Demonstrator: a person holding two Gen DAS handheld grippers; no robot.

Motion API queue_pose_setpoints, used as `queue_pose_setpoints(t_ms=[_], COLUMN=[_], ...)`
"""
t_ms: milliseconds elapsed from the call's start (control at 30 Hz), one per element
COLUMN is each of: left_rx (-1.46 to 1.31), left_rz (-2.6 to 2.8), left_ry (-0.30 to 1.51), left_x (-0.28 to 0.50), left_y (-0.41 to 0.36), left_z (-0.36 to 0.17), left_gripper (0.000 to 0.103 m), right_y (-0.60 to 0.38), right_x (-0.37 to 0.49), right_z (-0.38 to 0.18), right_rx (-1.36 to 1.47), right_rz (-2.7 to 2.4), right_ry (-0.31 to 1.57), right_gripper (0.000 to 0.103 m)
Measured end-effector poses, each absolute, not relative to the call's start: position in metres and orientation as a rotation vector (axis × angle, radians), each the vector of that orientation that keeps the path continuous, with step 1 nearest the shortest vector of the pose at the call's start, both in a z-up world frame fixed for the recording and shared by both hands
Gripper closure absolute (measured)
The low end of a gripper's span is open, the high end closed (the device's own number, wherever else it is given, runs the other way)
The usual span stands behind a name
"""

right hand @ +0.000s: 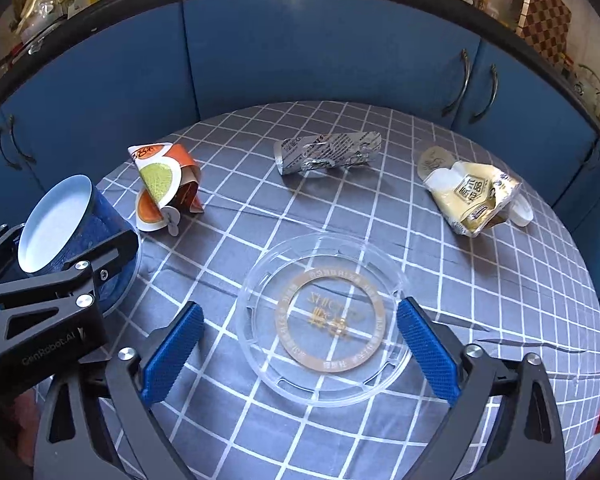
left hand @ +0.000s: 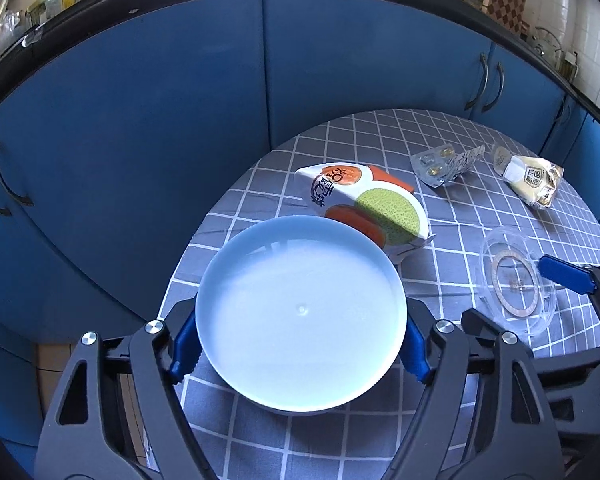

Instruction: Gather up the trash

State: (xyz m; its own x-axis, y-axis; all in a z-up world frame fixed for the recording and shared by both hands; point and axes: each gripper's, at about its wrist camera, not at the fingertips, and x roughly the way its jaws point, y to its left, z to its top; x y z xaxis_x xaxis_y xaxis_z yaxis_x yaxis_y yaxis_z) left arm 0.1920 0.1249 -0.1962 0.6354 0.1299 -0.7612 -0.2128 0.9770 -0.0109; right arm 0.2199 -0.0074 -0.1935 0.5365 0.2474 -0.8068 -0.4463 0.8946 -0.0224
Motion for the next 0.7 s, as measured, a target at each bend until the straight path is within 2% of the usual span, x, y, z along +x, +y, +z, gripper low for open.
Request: queue_pose_setpoints(t_ms=[67, 133, 167, 233, 267, 333, 433, 600, 667, 700], left_rx=[-0.103, -0.103, -0.106, -0.109, -0.106, -0.101, -0.101, -0.108, -0.110, -0.111], left_rz=[0.199, 0.206, 0.211, 0.222, 0.230, 0.238, 0.244, 0.251, 0.252, 0.252], left_ry=[0.863, 0.862, 0.861, 0.861, 0.859, 0.857, 0.860, 0.862, 0.860, 0.859], left_x=[0.190, 0.188, 0.188, 0.189, 0.188, 0.188, 0.187, 0.186, 0.186, 0.186], left_y=[0.126, 0.128, 0.129, 0.128, 0.127, 0.126, 0.125, 0.126, 0.126, 0.126], left_z=[-0.196, -0.196, -0.196, -0.196, -0.196, -0.195, -0.195, -0.195, -0.196, -0.196], left_gripper=[0.026, 0.026, 0.026, 0.026, 0.026, 0.026, 0.026, 0.026, 0.026, 0.026], right_y=[-0.006, -0.003, -0.002, 0.002, 0.004, 0.007, 0.010, -0.002, -0.006, -0.008], right_x=[0.220, 0.217, 0.216, 0.212, 0.210, 0.206, 0.201, 0.198, 0.200, 0.199], right_z=[-0.193, -0.192, -0.191, -0.189, -0.188, -0.188, -0.188, -0.183, -0.183, -0.182], right_rx=[-0.239, -0.250, -0.256, -0.276, -0.288, -0.305, -0.332, -0.291, -0.293, -0.301], right_rz=[0.435, 0.456, 0.462, 0.472, 0.476, 0.497, 0.497, 0.505, 0.481, 0.464], right_ry=[0.910, 0.898, 0.895, 0.891, 0.890, 0.892, 0.885, 0.868, 0.865, 0.852], right_gripper=[0.022, 0.037, 0.040, 0.059, 0.061, 0.083, 0.091, 0.089, 0.074, 0.040])
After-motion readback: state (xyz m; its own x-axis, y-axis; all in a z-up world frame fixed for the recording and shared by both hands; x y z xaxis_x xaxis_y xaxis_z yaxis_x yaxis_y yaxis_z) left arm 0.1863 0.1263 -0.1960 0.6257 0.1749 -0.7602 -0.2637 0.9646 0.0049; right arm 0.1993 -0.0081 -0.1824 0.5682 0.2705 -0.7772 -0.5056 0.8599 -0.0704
